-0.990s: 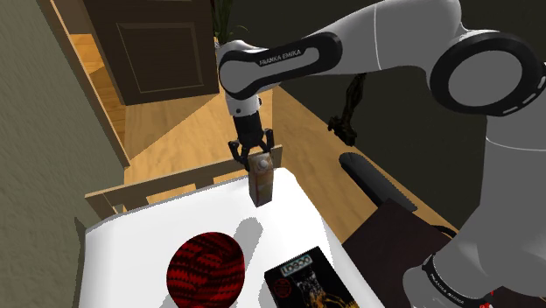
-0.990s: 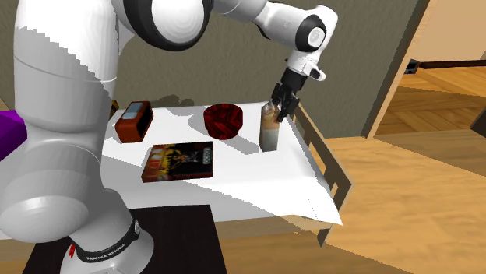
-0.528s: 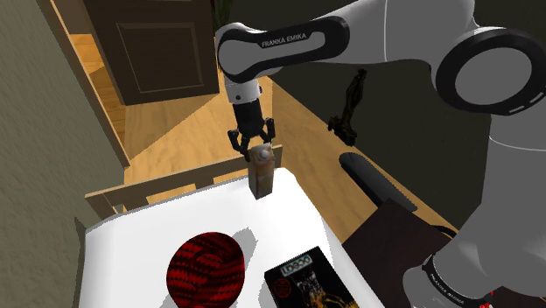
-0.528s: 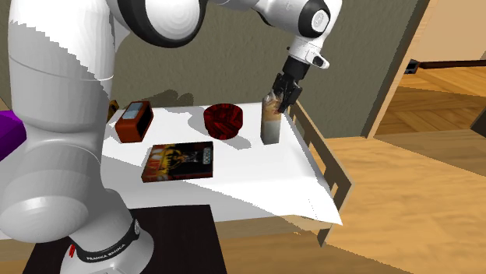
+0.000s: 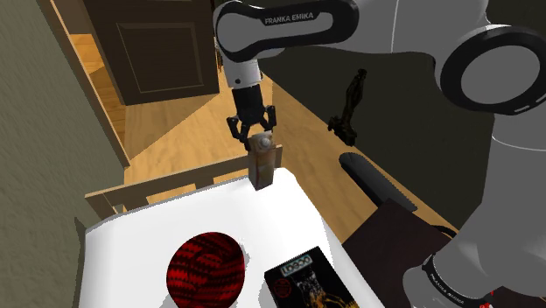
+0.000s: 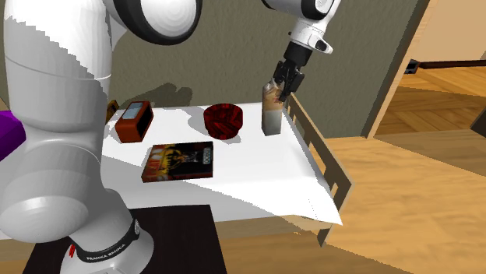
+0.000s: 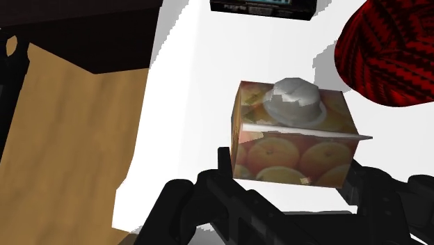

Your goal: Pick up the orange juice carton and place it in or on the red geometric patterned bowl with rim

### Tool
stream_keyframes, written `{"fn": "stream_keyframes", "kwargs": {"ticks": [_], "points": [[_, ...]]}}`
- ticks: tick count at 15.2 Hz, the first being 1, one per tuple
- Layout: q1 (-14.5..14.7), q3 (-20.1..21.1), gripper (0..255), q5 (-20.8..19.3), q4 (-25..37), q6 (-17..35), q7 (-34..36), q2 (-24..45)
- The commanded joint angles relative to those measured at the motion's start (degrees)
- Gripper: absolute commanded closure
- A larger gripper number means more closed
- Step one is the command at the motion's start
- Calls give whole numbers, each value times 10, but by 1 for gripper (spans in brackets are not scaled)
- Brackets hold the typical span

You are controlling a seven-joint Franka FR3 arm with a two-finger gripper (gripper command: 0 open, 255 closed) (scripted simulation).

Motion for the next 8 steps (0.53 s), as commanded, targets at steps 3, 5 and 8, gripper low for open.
{"fn": "stream_keyframes", "kwargs": {"ticks": [3,5,8], "points": [[1,1,255,0,35,-32,3,2],[2,1,255,0,51,-48,5,3],[3,1,255,0,72,-66,7,5]]}}
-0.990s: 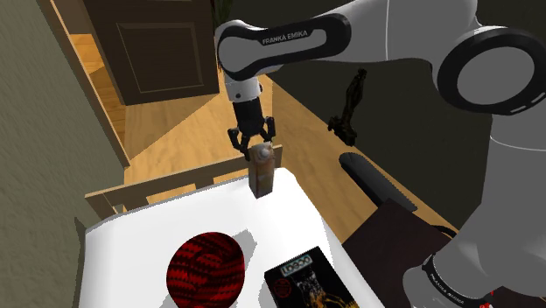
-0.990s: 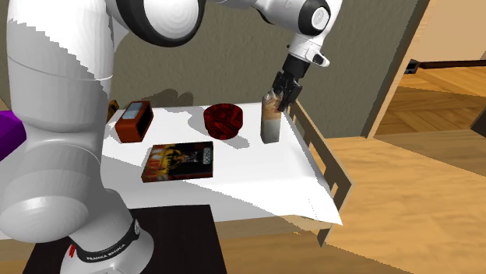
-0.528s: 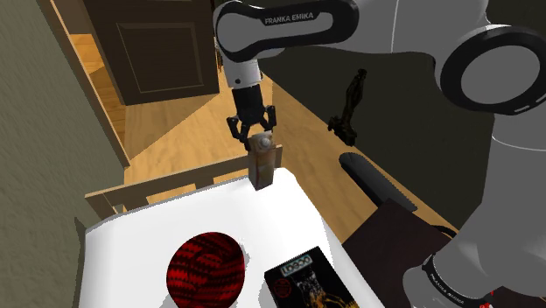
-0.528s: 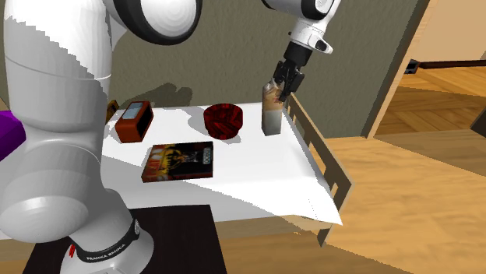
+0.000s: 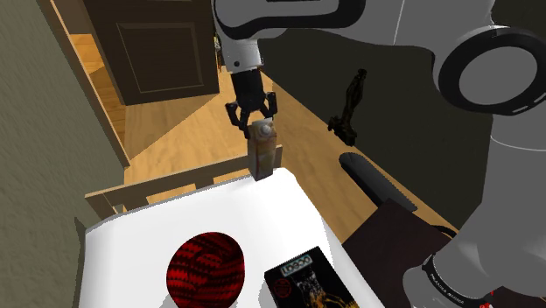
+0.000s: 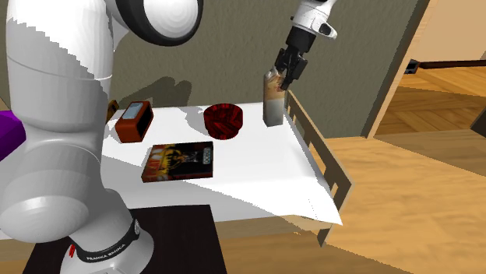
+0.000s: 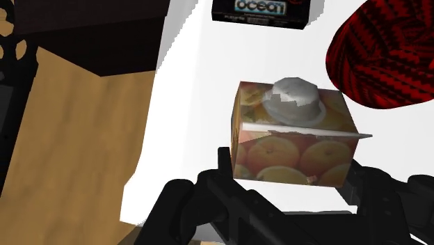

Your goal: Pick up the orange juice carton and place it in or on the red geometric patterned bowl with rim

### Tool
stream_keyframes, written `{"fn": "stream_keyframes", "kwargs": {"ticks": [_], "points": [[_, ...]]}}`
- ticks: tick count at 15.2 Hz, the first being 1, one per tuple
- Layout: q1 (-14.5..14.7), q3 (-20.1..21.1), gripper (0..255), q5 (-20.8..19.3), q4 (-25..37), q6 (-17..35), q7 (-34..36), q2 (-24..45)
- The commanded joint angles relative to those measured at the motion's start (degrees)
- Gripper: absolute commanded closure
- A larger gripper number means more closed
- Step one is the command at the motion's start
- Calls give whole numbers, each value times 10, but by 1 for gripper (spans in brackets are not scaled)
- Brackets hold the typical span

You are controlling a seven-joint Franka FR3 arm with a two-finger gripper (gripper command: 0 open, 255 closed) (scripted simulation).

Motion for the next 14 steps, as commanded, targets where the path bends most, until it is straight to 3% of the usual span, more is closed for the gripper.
{"fn": "stream_keyframes", "kwargs": {"ticks": [1,8,14], "points": [[8,4,255,3,6,-6,13,-2],[65,32,255,21,25,-13,99,-1],[122,55,255,28,80,-28,177,27]]}}
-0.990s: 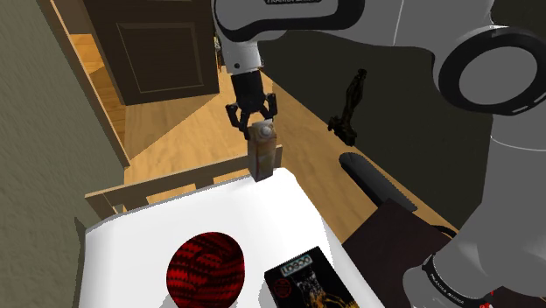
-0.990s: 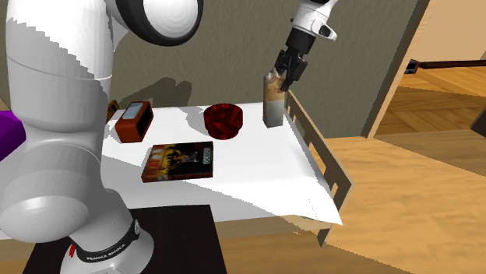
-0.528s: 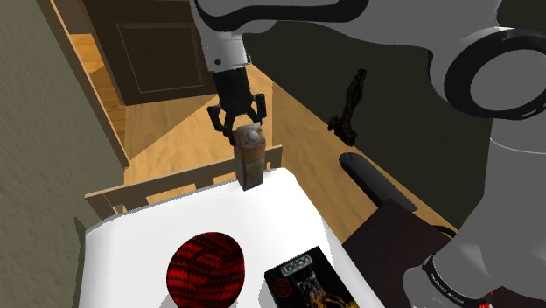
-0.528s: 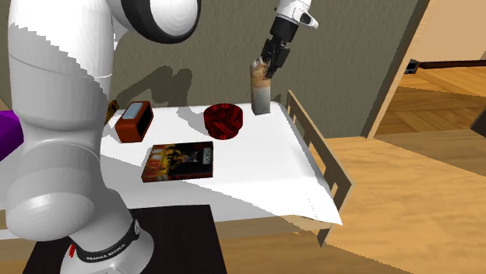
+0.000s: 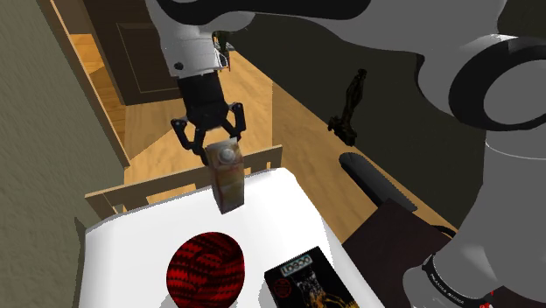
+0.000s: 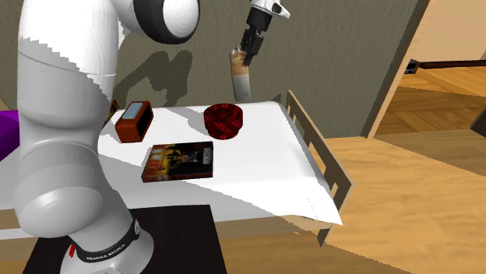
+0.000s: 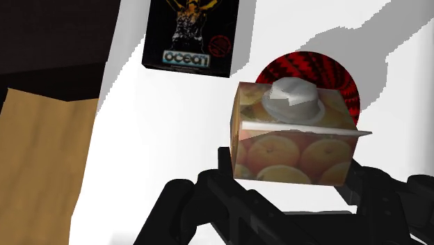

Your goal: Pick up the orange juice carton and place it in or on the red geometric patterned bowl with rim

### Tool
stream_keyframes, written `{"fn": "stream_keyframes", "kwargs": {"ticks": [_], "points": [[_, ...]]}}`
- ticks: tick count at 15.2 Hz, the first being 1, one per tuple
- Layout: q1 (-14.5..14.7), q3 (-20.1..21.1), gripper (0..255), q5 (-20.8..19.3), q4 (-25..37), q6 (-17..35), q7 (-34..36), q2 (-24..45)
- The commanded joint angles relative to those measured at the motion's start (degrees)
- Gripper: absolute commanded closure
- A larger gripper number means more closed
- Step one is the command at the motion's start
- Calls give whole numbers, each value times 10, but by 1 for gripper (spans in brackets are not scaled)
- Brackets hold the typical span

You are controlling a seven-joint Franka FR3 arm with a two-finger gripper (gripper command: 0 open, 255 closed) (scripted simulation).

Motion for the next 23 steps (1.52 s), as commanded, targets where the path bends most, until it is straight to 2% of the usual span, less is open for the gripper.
{"fn": "stream_keyframes", "kwargs": {"ticks": [1,5,7,14,23], "points": [[21,7,255,1,21,-3,28,14],[69,19,255,-2,94,-25,82,54],[103,25,255,-8,162,-48,116,92],[87,23,255,-1,55,26,100,61],[78,21,255,0,-37,102,84,47]]}}
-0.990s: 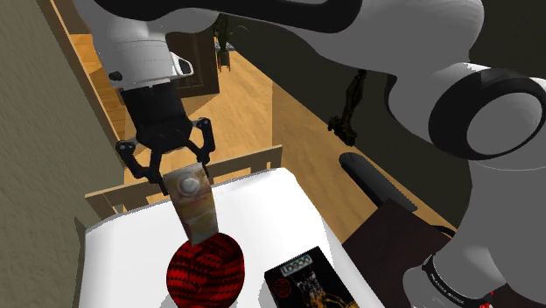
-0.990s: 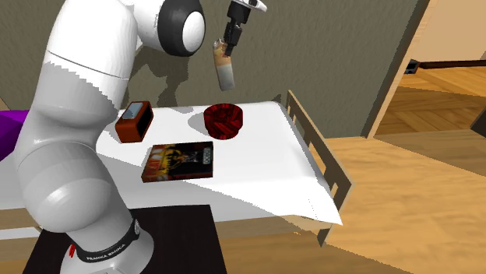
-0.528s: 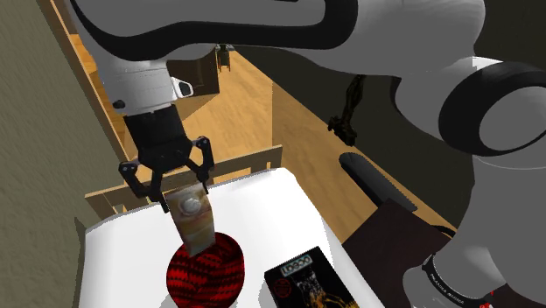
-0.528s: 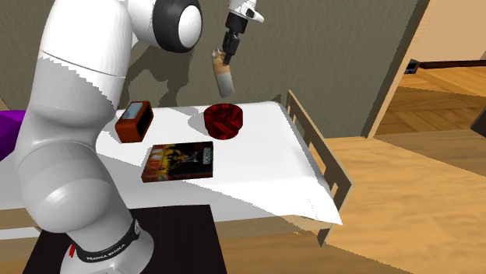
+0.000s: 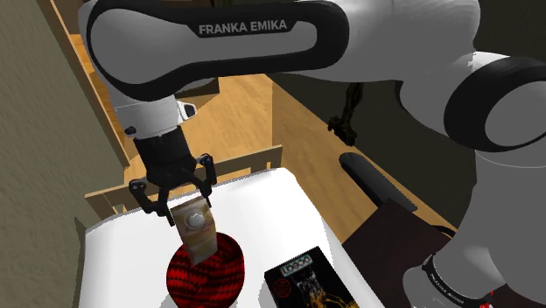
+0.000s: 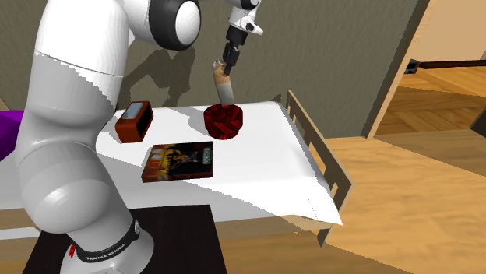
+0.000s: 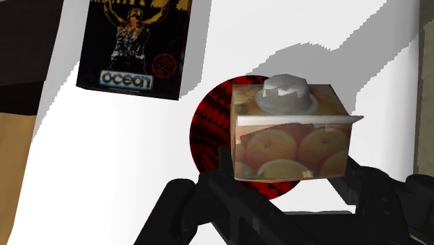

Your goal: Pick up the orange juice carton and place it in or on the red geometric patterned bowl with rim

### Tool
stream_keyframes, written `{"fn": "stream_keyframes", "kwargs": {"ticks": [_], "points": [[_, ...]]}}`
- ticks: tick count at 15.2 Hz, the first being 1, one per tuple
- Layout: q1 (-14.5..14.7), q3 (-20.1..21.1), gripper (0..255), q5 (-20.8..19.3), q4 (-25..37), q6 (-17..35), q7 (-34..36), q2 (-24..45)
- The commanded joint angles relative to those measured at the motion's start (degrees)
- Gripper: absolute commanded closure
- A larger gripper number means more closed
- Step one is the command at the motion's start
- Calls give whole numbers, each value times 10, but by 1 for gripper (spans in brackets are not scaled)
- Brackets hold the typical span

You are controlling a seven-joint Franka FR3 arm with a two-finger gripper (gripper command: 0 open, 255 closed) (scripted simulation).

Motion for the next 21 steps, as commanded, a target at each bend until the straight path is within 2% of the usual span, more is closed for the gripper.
{"fn": "stream_keyframes", "kwargs": {"ticks": [1,7,15,16,21], "points": [[-1,-1,255,-1,-14,15,-3,1],[-4,-3,255,-2,-57,59,-12,2],[-4,-3,255,-2,-57,59,-12,2],[-4,-3,0,-2,-58,59,-12,2],[-4,-3,0,-2,-57,59,-12,2]]}}
